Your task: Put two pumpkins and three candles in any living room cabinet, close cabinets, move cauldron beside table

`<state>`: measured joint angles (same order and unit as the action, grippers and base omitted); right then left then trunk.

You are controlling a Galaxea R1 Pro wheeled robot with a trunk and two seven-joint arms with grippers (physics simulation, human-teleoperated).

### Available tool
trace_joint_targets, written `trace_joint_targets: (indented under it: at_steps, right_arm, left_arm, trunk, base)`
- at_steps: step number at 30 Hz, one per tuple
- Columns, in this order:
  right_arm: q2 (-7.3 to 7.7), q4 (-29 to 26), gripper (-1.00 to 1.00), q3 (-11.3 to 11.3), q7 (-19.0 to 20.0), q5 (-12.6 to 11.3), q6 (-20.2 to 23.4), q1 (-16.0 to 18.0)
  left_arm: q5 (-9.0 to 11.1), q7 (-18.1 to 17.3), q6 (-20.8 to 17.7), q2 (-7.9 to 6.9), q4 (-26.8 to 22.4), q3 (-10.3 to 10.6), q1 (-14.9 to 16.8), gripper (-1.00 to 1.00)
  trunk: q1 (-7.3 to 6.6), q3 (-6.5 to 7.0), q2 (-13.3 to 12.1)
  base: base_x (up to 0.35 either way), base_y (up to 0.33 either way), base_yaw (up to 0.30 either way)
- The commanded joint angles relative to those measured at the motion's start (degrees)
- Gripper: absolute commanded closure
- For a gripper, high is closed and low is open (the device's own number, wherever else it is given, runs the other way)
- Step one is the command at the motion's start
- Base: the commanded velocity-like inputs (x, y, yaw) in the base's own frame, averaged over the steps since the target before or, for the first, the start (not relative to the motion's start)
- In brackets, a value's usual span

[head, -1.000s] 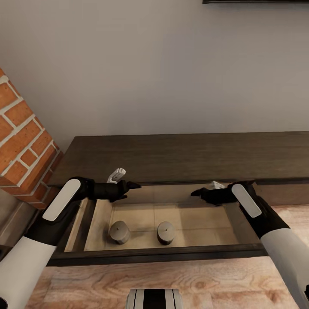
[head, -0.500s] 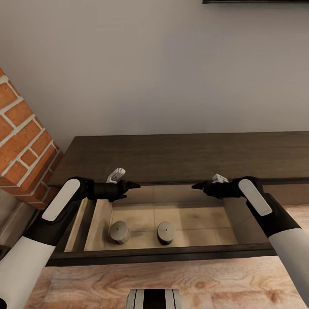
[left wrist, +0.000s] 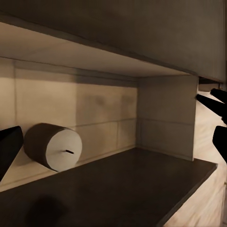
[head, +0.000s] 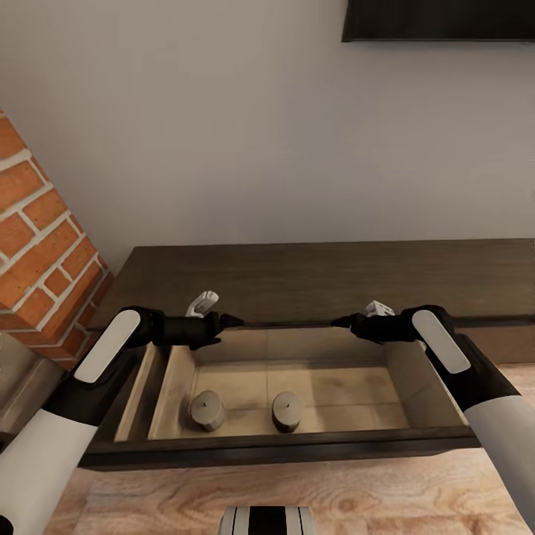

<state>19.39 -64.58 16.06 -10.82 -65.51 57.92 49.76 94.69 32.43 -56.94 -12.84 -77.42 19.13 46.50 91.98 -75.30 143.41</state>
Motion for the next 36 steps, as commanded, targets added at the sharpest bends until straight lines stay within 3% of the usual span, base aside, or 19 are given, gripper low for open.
trace_joint_targets:
  at_steps: [1, 12, 20, 24, 29, 36]
  right_arm:
    - [-0.02, 0.0, -1.0, 0.1, 0.0, 0.0, 0.0, 0.0]
    - [-0.06, 0.0, -1.0, 1.1, 0.0, 0.0, 0.0, 0.0]
    - [-0.06, 0.0, -1.0, 1.1, 0.0, 0.0, 0.0, 0.0]
    - [-0.06, 0.0, -1.0, 1.1, 0.0, 0.0, 0.0, 0.0]
    - [-0.06, 0.0, -1.0, 1.2, 0.0, 0.0, 0.0, 0.0]
    - [-0.22, 0.1, -1.0, 3.1, 0.1, -0.1, -0.1, 0.0]
  left_arm:
    - [0.0, 0.0, 0.0, 0.0, 0.0, 0.0, 0.0, -1.0]
    - [0.0, 0.0, 0.1, 0.34, 0.2, 0.0, 0.0, -1.0]
    - [-0.1, 0.0, 0.1, 0.96, 0.6, 0.0, 0.0, -1.0]
    - [-0.2, 0.0, 0.4, 2.15, 4.0, -0.1, 0.0, -1.0]
    - [-0.2, 0.0, 0.8, 2.57, 5.7, -0.1, 0.0, -1.0]
    - [0.2, 0.0, 0.7, 2.55, 5.1, -0.2, 0.0, -1.0]
  trunk:
    - [-0.02, 0.23, 0.0]
    - [-0.3, 2.66, -0.2]
    - [-2.01, 4.11, -3.3]
    - [-2.89, 4.83, -4.9]
    - [-3.99, 5.73, -6.9]
    - [-5.53, 6.98, -9.7]
  base:
    - [0.0, 0.0, 0.0]
    - [-0.028, 0.0, 0.0]
    - [-0.31, 0.0, 0.0]
    - [-0.333, 0.0, 0.0]
    - [-0.24, 0.0, 0.0]
    - [-0.018, 0.0, 0.0]
